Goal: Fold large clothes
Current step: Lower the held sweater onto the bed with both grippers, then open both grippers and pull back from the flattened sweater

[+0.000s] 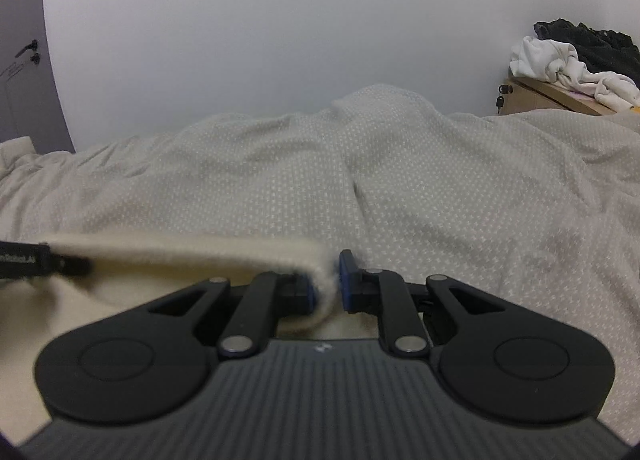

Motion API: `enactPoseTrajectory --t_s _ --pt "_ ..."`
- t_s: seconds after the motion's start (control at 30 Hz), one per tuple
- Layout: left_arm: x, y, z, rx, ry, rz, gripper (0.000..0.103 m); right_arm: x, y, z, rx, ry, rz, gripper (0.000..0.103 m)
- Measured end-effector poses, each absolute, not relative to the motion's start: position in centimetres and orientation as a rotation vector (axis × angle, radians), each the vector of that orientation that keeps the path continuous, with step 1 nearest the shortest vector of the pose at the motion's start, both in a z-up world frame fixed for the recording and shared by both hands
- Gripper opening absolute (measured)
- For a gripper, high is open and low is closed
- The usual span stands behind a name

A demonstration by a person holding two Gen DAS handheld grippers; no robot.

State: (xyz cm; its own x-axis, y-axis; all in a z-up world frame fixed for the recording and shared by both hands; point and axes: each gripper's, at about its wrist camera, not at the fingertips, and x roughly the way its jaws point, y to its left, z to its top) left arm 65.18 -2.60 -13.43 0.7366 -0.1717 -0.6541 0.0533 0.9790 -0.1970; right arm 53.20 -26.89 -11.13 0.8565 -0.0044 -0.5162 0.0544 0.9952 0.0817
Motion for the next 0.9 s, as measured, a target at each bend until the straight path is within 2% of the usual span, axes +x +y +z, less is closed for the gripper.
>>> enactPoseTrajectory --t_s 0.13,0.17,0.2,0.23,0.3,0.37,0.4,0.43,0.47,0.7,0.9 --pt "64.4 -1.3 -13.3 -0.198 0.742 -0.138 0.045 53.3 -27.0 -11.1 0.096 0.549 -0.026 0.017" --pt "63.6 -1.8 -12.2 -0.197 0.745 -0.139 0.052 53.1 -26.9 -10.9 0.097 0.553 -0.023 0.017" --pt "62.9 -2.0 -11.2 -0.192 0.745 -0.140 0.064 53.4 -27.2 -10.9 0.099 0.557 -0.019 0.017" --pt "62.3 -1.8 -10.5 -0.183 0.749 -0.143 0.070 53.6 -27.3 -10.8 0.100 0.565 -0.018 0.019" --pt "61.3 -1.7 -9.1 -0.164 0.750 -0.147 0.090 53.4 -27.4 -10.2 0.113 0.584 -0.007 0.024" --pt "60.2 -1.6 -7.9 -0.141 0.739 -0.157 0.095 52.9 -27.3 -9.7 0.121 0.604 0.012 0.037" --pt "59.5 -1.6 -7.2 -0.140 0.736 -0.179 0.095 52.6 -27.2 -9.3 0.115 0.610 0.020 0.053" --pt "58.9 -1.6 -6.5 -0.143 0.735 -0.197 0.095 52.1 -27.1 -8.9 0.109 0.608 0.024 0.064" --pt "58.1 -1.5 -5.9 -0.146 0.732 -0.199 0.095 51.6 -27.0 -8.5 0.113 0.598 0.024 0.067" --pt "49.8 -1.3 -1.2 -0.118 0.657 -0.155 0.095 45.8 -26.8 -4.0 0.138 0.539 0.053 0.067" --pt "38.4 -0.8 1.7 -0.148 0.611 -0.136 0.095 36.5 -25.8 -0.8 0.111 0.485 0.089 0.067"
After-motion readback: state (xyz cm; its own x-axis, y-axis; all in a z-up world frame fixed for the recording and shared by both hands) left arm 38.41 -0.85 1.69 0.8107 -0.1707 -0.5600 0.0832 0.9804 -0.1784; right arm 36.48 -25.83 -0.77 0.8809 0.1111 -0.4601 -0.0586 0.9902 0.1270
